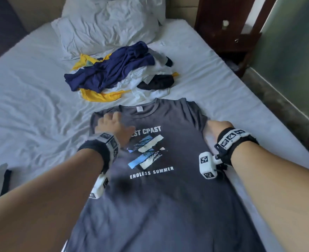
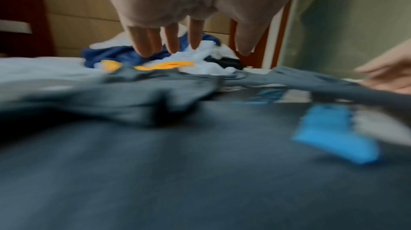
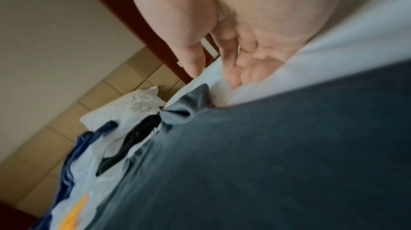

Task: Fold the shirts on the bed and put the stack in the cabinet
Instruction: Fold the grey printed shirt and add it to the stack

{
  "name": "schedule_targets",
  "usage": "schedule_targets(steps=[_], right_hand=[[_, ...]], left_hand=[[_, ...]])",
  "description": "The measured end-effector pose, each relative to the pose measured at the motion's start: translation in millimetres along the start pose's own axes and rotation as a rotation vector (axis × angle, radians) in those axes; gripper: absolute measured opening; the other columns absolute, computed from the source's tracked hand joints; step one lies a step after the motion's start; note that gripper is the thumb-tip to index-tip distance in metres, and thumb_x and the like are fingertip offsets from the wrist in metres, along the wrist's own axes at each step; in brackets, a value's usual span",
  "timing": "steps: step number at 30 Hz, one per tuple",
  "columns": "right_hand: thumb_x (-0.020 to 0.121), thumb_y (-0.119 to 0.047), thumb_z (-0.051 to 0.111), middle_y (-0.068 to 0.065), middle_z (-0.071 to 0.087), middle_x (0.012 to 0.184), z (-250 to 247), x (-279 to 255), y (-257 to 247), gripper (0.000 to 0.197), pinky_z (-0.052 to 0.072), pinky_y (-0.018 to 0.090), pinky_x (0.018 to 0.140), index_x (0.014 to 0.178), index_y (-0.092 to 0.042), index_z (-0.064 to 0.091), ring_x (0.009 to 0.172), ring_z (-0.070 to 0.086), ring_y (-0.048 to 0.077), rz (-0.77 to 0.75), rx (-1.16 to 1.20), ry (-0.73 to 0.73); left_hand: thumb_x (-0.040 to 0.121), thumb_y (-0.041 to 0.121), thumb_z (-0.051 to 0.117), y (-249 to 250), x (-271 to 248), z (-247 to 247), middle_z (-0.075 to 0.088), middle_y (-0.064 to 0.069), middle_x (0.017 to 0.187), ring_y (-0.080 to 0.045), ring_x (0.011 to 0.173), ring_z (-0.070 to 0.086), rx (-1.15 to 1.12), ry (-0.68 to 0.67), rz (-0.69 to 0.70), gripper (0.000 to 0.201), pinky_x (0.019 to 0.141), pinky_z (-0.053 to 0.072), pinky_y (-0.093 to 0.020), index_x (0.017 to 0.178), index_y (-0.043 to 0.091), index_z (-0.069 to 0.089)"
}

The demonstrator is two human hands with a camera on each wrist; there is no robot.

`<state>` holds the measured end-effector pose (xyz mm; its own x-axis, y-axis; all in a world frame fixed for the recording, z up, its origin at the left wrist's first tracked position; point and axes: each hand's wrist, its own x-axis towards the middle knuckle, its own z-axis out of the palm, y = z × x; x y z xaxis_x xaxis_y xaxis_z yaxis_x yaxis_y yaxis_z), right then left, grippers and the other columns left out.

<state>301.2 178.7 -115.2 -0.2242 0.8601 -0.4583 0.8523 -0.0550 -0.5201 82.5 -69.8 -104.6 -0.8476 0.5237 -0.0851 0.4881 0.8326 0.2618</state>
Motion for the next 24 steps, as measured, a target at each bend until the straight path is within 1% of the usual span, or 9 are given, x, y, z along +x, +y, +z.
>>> schedule_targets(steps=[2, 5, 8, 11, 15, 18, 19, 21, 24], right_hand=[[0.083, -0.052, 0.066, 0.008, 0.070, 0.105, -0.9, 21.5, -1.4, 0.042, 0.053, 0.041, 0.097, 0.083, -0.010, 0.062, 0.100, 0.068, 0.032, 0.032, 0.225, -0.069], [0.070, -0.044, 0.079, 0.007, 0.077, 0.100, 8.2, 86.4, -0.8, 0.047, 0.059, 0.029, 0.070, 0.100, -0.009, 0.072, 0.087, 0.074, 0.021, -0.004, 0.492, -0.201], [0.051, -0.048, 0.087, 0.005, 0.078, 0.093, 14.8, 95.4, -8.3, 0.067, 0.058, 0.034, 0.079, 0.104, -0.011, 0.073, 0.080, 0.076, 0.023, 0.009, 0.525, -0.211], [0.072, -0.041, 0.084, 0.003, 0.065, 0.075, 6.6, 64.2, -19.6, 0.038, 0.049, 0.027, 0.067, 0.085, -0.014, 0.060, 0.068, 0.065, 0.020, -0.043, 0.330, -0.131], [0.088, -0.024, 0.069, 0.007, 0.061, 0.087, -2.1, 59.0, -18.3, 0.020, 0.041, 0.029, 0.071, 0.099, -0.009, 0.063, 0.079, 0.058, 0.028, -0.204, 0.277, -0.018], [0.091, -0.019, 0.056, 0.014, 0.066, 0.098, -11.4, 57.0, -1.9, 0.019, 0.055, 0.037, 0.071, 0.104, -0.008, 0.061, 0.083, 0.064, 0.036, -0.243, 0.331, 0.080], [0.091, -0.018, 0.054, 0.016, 0.066, 0.092, -14.2, 55.3, 4.6, 0.016, 0.058, 0.036, 0.061, 0.100, -0.007, 0.060, 0.073, 0.067, 0.036, -0.228, 0.359, 0.072], [0.091, -0.013, 0.053, 0.013, 0.064, 0.074, -14.7, 54.0, 13.7, 0.010, 0.047, 0.024, 0.039, 0.096, -0.006, 0.056, 0.048, 0.064, 0.029, -0.158, 0.432, 0.017], [0.085, -0.013, 0.057, 0.013, 0.064, 0.053, -14.2, 57.9, 19.6, 0.017, 0.042, 0.025, 0.043, 0.097, -0.001, 0.060, 0.039, 0.055, 0.023, -0.051, 0.522, -0.079]], left_hand=[[0.087, 0.072, 0.052, 53.4, -4.1, 22.9, 0.020, -0.007, 0.165, -0.036, 0.150, 0.017, 0.011, -0.113, 0.178, 0.086, 0.123, 0.019, -0.046, 0.156, 0.028, 0.027], [0.078, 0.091, 0.037, 113.0, -12.3, 62.4, -0.008, 0.003, 0.171, -0.037, 0.155, -0.010, 0.087, -0.349, 0.174, 0.100, 0.124, 0.001, -0.056, 0.160, 0.046, 0.002], [0.067, 0.103, 0.023, 127.1, -12.2, 84.3, -0.022, 0.006, 0.169, -0.036, 0.153, -0.023, 0.202, -0.463, 0.109, 0.108, 0.119, -0.010, -0.061, 0.156, 0.053, -0.012], [0.060, 0.107, 0.018, 126.4, -6.9, 92.7, -0.026, 0.009, 0.167, -0.035, 0.152, -0.027, 0.227, -0.506, 0.077, 0.113, 0.118, -0.011, -0.062, 0.154, 0.055, -0.016], [0.055, 0.108, 0.015, 127.3, -6.3, 94.9, -0.027, 0.008, 0.167, -0.036, 0.152, -0.028, 0.258, -0.508, 0.067, 0.118, 0.119, -0.010, -0.064, 0.153, 0.054, -0.019], [0.051, 0.110, 0.014, 130.1, -6.9, 97.7, -0.027, 0.008, 0.167, -0.036, 0.152, -0.027, 0.256, -0.494, 0.053, 0.121, 0.119, -0.010, -0.064, 0.153, 0.054, -0.020], [0.050, 0.110, 0.013, 130.9, -7.0, 98.8, -0.028, 0.008, 0.167, -0.036, 0.152, -0.027, 0.262, -0.491, 0.050, 0.121, 0.119, -0.010, -0.064, 0.153, 0.054, -0.021], [0.050, 0.110, 0.011, 132.0, -7.7, 100.2, -0.028, 0.007, 0.166, -0.037, 0.152, -0.026, 0.273, -0.493, 0.051, 0.121, 0.119, -0.010, -0.064, 0.152, 0.054, -0.022], [0.049, 0.110, 0.010, 132.3, -8.3, 101.7, -0.028, 0.007, 0.166, -0.037, 0.152, -0.026, 0.266, -0.488, 0.047, 0.122, 0.119, -0.009, -0.065, 0.152, 0.054, -0.022]])
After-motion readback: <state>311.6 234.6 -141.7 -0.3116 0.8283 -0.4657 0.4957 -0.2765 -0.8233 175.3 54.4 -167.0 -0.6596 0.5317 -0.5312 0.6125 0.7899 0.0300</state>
